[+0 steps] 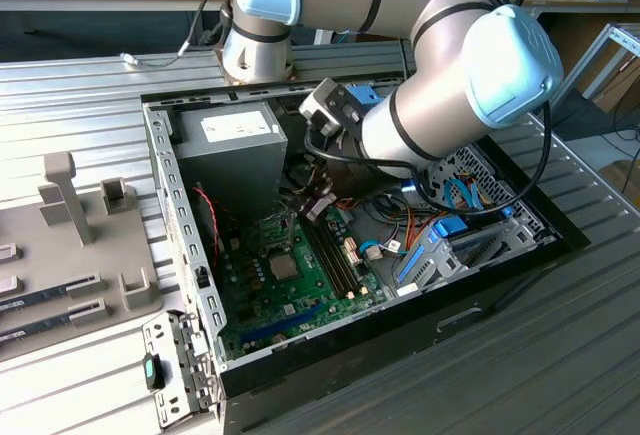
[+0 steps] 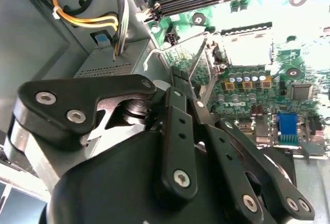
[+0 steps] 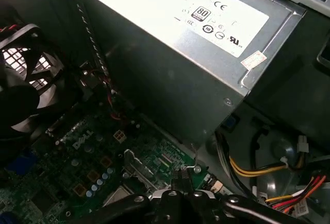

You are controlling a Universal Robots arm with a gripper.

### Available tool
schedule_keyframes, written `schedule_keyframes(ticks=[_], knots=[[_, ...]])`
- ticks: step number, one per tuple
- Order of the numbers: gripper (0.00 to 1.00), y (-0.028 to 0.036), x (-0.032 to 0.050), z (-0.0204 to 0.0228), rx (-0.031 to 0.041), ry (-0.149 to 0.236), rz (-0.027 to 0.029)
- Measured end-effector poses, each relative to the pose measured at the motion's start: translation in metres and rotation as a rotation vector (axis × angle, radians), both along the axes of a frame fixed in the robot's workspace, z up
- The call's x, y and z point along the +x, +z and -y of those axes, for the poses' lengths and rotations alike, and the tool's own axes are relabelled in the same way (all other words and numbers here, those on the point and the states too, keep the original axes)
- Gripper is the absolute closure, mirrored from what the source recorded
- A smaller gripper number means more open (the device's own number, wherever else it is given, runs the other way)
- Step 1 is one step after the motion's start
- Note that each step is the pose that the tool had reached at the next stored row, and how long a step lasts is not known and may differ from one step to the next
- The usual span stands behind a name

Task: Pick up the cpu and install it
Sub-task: 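Close the cpu cover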

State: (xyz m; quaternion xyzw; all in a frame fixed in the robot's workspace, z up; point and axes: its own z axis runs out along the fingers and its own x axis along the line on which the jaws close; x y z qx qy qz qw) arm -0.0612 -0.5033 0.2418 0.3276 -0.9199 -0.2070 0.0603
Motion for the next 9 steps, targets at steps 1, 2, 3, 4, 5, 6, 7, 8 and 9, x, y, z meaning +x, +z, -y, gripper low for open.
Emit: schedule_keyframes(ticks=[1,2,3,4,5,6,7,8,9], knots=[[0.89,0.0004,0.0001,0.0007,-0.0038,0.001,-0.0001],[0.89,0.0009,0.0001,0.0020,-0.0077,0.001,-0.0006],[0.89,0.0006,0.0001,0.0024,-0.0075,0.001,-0.0003],[0.89,0.0007,0.0001,0.0026,-0.0079,0.001,-0.0004],[0.89,0.0007,0.0001,0.0026,-0.0078,0.001,-0.0003],[0.89,0.0007,0.0002,0.0027,-0.0079,0.001,-0.0003],[0.89,0.0008,0.0001,0.0028,-0.0080,0.001,-0.0004],[0.89,0.0007,0.0002,0.0028,-0.0079,0.001,-0.0003],[0.89,0.0007,0.0001,0.0028,-0.0079,0.001,-0.0003]])
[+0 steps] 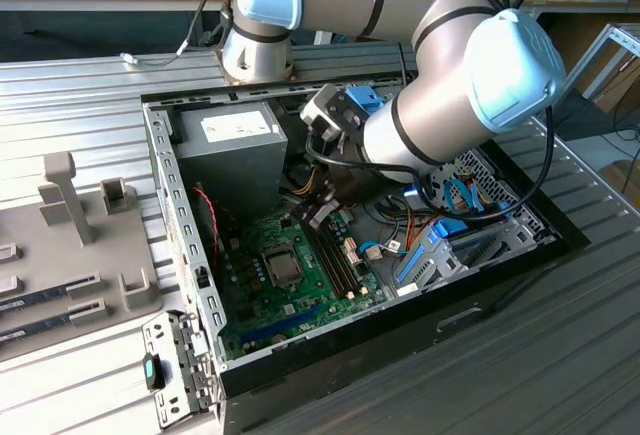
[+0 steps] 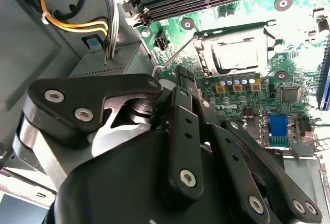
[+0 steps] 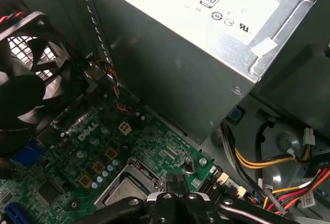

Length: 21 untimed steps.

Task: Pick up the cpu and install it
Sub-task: 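Close the cpu cover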

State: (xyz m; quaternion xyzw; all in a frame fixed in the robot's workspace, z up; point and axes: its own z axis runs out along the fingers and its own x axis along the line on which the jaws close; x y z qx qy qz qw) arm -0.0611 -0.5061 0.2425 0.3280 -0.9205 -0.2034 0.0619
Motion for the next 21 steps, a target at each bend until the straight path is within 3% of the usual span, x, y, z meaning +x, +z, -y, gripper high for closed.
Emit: schedule_keyframes(ticks=[3,6,11,14,17,19,21], knots=[[0.89,-0.0001,0.0000,0.0009,-0.0002,0.000,0.0000],[0.89,-0.0012,0.0028,0.0045,-0.0007,0.000,-0.0009],[0.89,-0.0026,0.0259,0.0048,-0.0012,0.000,-0.0080],[0.89,-0.0026,0.0294,-0.0023,-0.0019,0.000,-0.0084],[0.89,-0.0026,0.0294,-0.0148,-0.0018,0.001,-0.0084],[0.89,-0.0028,0.0294,-0.0254,-0.0018,0.004,-0.0084],[0.89,-0.0038,0.0293,-0.0276,-0.0017,0.007,-0.0083]])
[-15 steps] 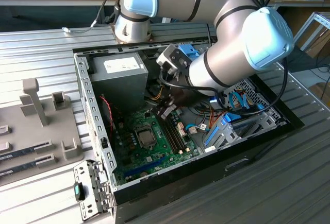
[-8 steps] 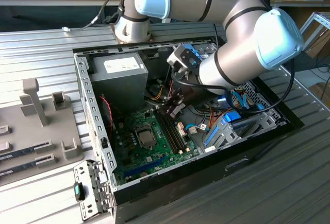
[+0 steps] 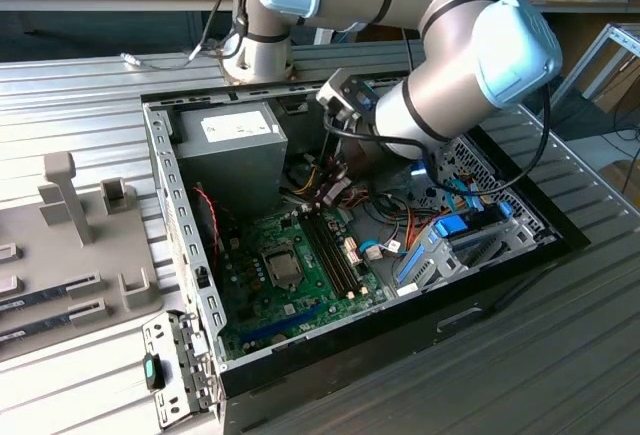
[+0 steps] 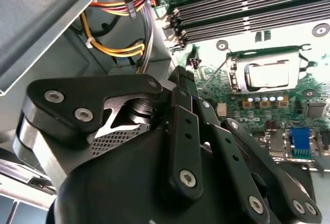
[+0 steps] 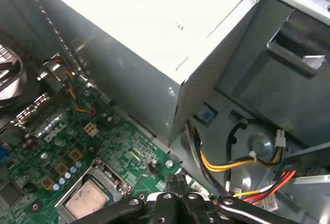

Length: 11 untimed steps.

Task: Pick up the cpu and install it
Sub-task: 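Close the cpu cover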

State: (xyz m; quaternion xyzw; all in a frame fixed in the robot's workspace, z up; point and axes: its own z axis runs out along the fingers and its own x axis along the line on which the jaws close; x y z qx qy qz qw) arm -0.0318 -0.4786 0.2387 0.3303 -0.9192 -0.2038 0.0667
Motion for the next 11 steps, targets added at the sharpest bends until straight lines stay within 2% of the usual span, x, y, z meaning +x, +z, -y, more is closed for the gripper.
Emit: schedule_keyframes(ticks=[7,11], knots=[[0.89,-0.0064,-0.0040,-0.0023,0.0001,0.001,0.0000],[0.89,-0.0092,-0.0125,-0.0036,0.0011,0.001,0.0000]])
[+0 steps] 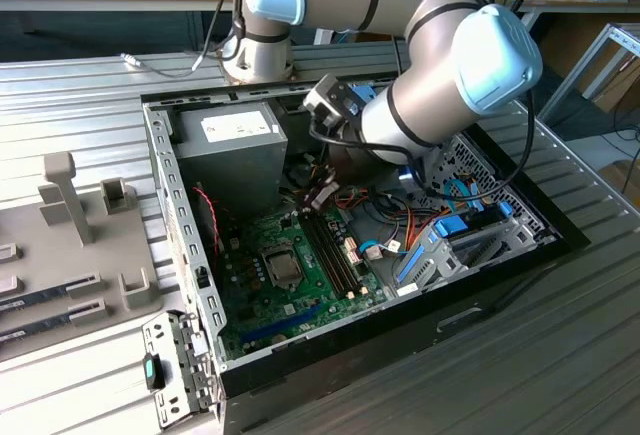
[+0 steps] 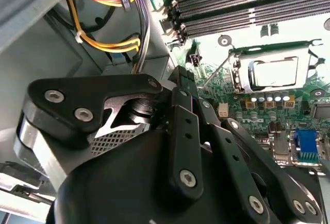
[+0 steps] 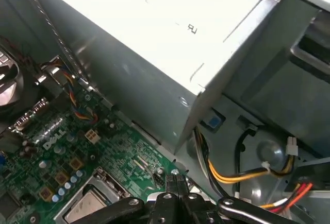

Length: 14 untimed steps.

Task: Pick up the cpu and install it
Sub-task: 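Install the first cpu locking lever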

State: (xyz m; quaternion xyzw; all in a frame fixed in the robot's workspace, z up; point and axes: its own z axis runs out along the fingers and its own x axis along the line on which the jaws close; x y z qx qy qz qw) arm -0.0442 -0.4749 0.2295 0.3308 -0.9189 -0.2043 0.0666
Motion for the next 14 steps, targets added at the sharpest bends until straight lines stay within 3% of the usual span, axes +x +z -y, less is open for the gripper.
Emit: schedule_keyframes(ticks=[3,6,8,14], knots=[[0.89,-0.0017,-0.0041,-0.0005,0.0032,0.000,-0.0002],[0.89,-0.0026,-0.0060,-0.0017,0.0170,0.000,0.0000],[0.89,-0.0031,-0.0089,-0.0020,0.0213,0.000,0.0001],[0.89,-0.0030,-0.0175,-0.0010,0.0202,0.022,0.0015]])
